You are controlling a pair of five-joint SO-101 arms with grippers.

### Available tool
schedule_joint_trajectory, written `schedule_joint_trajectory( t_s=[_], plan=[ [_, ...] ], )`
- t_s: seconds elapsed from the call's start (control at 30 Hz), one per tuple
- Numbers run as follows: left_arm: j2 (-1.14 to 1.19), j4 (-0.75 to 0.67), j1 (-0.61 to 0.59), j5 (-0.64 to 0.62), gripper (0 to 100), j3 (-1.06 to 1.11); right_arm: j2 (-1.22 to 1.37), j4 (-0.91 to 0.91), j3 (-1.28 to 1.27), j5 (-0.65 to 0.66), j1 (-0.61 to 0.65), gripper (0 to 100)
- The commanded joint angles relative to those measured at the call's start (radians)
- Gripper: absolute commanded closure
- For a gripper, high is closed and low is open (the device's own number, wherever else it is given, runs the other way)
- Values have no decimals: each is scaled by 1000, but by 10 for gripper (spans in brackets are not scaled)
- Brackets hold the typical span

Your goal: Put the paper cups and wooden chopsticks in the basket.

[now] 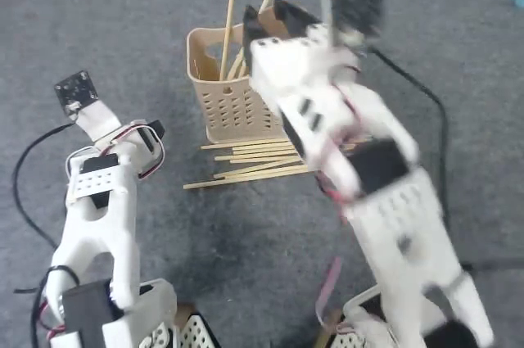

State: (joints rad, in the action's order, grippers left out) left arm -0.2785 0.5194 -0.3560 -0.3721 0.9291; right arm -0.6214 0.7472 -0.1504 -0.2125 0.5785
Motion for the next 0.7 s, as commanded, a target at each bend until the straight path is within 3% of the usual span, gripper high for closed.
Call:
schedule_joint_trajectory(
  t_s=[0.0,0.23,0.47,0.57,0.67],
  plan=[
    [0,-21,3,12,761,-18,-217,271,31,23,5,935],
    [0,-18,3,12,761,-13,-521,679,-126,26,4,940],
    [-2,-6,3,21,761,-12,-808,865,-479,31,-16,940],
    [-9,43,3,83,761,-19,-917,840,-770,143,-68,943],
    [-9,48,3,94,761,-19,-1017,765,-861,327,-228,943]
  ],
)
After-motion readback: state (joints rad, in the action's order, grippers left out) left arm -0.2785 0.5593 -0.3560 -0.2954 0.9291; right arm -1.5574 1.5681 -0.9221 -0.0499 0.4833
